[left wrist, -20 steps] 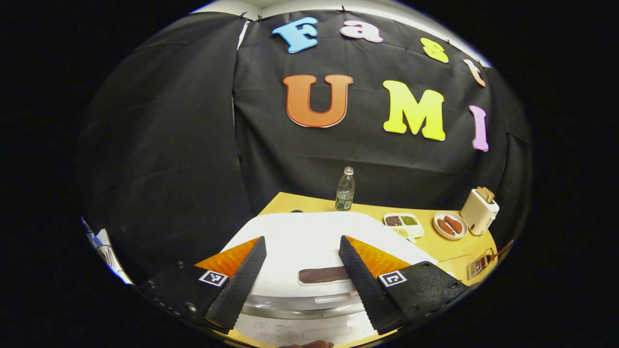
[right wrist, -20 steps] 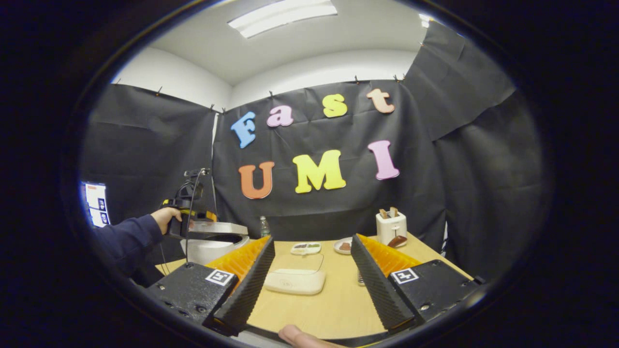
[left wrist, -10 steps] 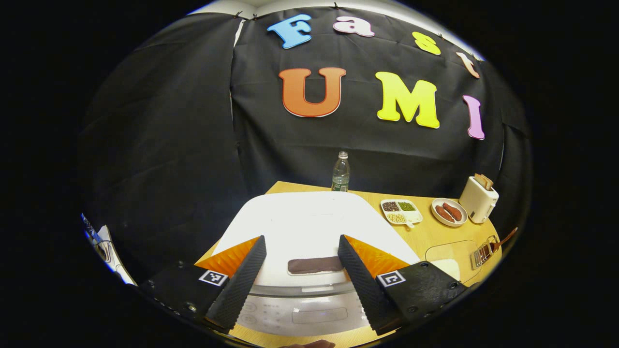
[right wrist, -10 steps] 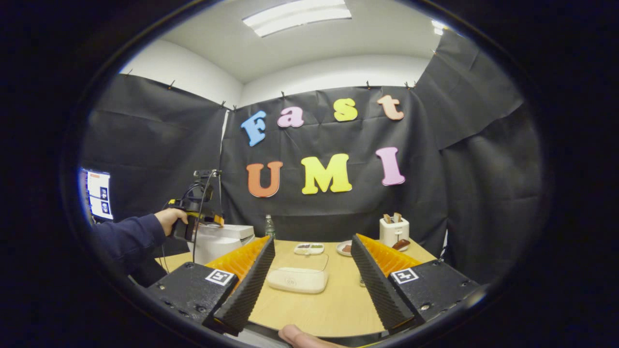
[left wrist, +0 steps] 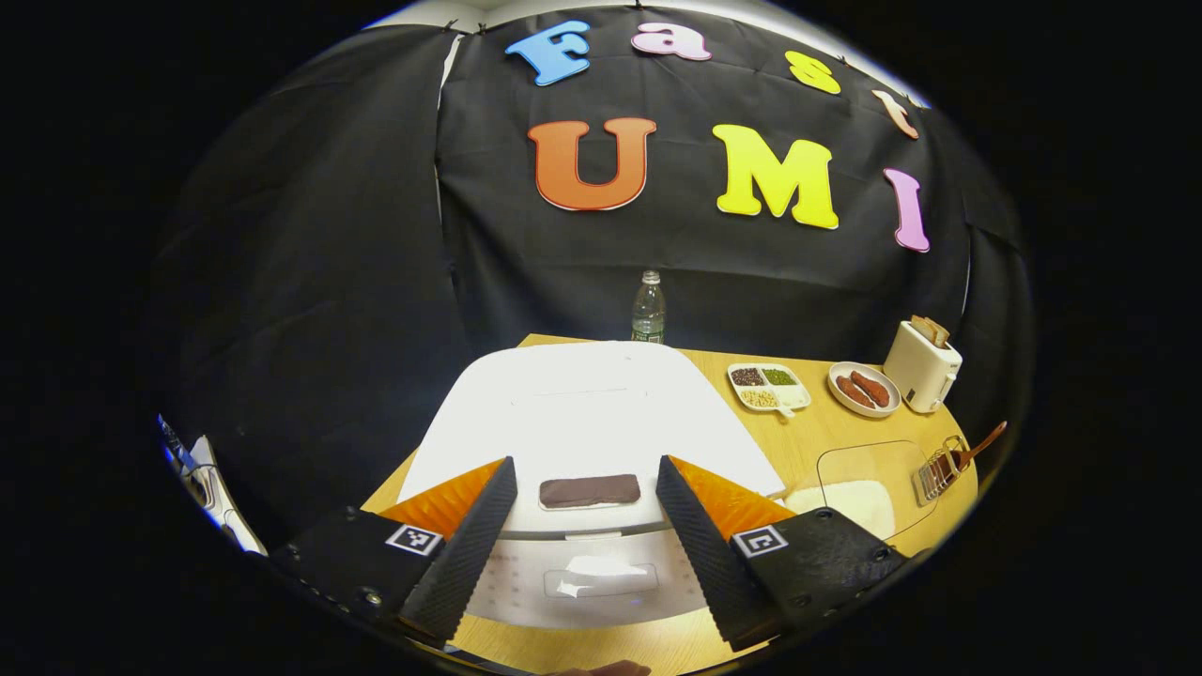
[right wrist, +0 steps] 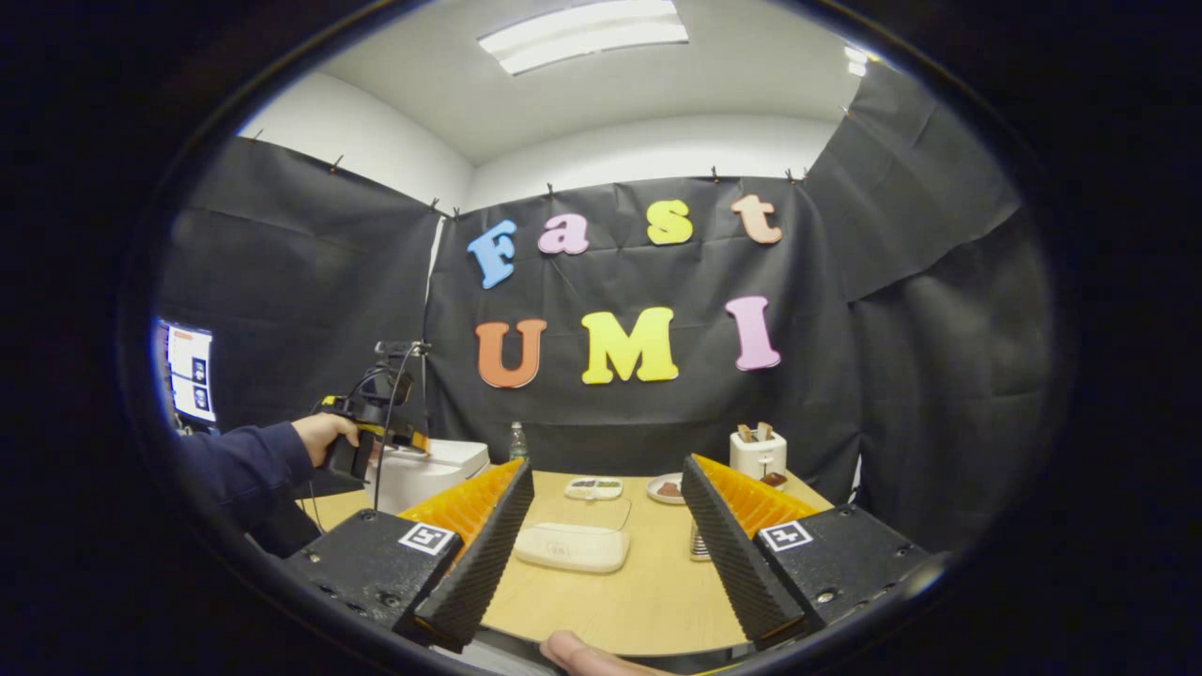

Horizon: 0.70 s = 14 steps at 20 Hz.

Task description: Close the left gripper, press the button to open the rice cooker; take a wooden spoon from the chopstick holder with the right hand, scoop a spoonful of rice and pour it into the rice cooker, then put the wooden spoon back into the chopstick holder.

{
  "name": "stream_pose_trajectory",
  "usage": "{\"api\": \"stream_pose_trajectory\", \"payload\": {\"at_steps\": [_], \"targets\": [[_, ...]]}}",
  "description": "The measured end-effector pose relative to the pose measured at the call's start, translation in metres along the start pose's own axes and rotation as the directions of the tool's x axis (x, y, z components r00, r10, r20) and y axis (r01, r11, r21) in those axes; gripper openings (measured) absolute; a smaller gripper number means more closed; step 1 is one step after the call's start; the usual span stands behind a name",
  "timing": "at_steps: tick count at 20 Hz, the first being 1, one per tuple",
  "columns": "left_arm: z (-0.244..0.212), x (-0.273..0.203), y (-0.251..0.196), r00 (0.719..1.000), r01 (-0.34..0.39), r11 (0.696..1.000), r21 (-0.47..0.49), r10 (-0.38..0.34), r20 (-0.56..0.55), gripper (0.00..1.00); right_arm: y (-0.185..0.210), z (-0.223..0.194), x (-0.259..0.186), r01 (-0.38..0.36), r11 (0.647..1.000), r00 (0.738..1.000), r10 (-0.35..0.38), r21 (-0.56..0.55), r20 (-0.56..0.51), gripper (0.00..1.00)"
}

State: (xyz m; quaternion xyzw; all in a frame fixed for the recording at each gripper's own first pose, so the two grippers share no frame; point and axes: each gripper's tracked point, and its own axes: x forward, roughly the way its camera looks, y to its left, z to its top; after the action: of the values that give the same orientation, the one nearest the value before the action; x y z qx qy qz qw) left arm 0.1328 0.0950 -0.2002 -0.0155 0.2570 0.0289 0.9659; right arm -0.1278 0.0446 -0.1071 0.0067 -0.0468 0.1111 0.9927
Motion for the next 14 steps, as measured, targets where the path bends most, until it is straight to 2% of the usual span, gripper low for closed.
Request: {"api": "stream_pose_trajectory", "payload": {"at_steps": [3, 6, 14], "targets": [[-0.012, 0.002, 0.0, 0.999, 0.005, 1.0, -0.009, -0.005, -0.04, 0.97, 0.005, -0.003, 0.0, -0.009, 1.0, 1.0, 0.009, 0.003, -0.005, 1.0], [-0.009, 0.0, 0.0, 1.0, 0.002, 1.0, -0.006, -0.002, -0.014, 0.97, 0.009, -0.005, 0.001, -0.02, 1.0, 1.0, 0.021, 0.01, -0.011, 1.0], [-0.009, 0.004, 0.001, 0.995, -0.023, 0.999, -0.029, 0.025, 0.094, 0.99, 0.012, -0.01, 0.012, 0.009, 1.0, 0.999, -0.009, 0.007, -0.037, 0.99]]}}
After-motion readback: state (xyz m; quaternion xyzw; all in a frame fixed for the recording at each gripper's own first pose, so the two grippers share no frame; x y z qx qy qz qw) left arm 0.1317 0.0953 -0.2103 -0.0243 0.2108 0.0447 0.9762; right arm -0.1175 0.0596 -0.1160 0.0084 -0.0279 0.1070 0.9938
